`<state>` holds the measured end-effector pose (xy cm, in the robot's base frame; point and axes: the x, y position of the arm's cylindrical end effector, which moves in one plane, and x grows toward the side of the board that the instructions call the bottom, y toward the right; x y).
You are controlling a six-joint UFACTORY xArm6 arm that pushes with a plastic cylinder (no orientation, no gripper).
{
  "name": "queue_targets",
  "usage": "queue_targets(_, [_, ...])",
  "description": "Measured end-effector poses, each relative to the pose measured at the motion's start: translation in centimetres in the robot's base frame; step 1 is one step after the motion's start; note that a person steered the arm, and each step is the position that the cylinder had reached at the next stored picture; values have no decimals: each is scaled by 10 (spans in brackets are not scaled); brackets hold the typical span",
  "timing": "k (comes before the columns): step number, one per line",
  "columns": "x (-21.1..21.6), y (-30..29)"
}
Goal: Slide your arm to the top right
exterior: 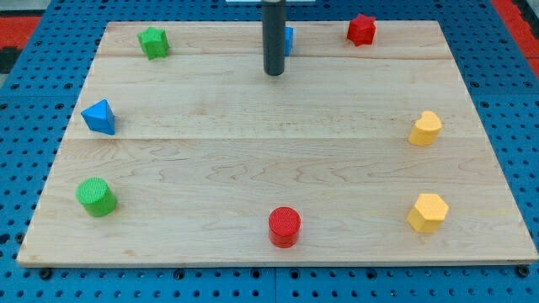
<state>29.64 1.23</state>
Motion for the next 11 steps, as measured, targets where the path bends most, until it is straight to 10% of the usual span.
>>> queue_targets(7, [-16,126])
queue_targets(9, [-44,258])
queue_targets(11, [-100,209])
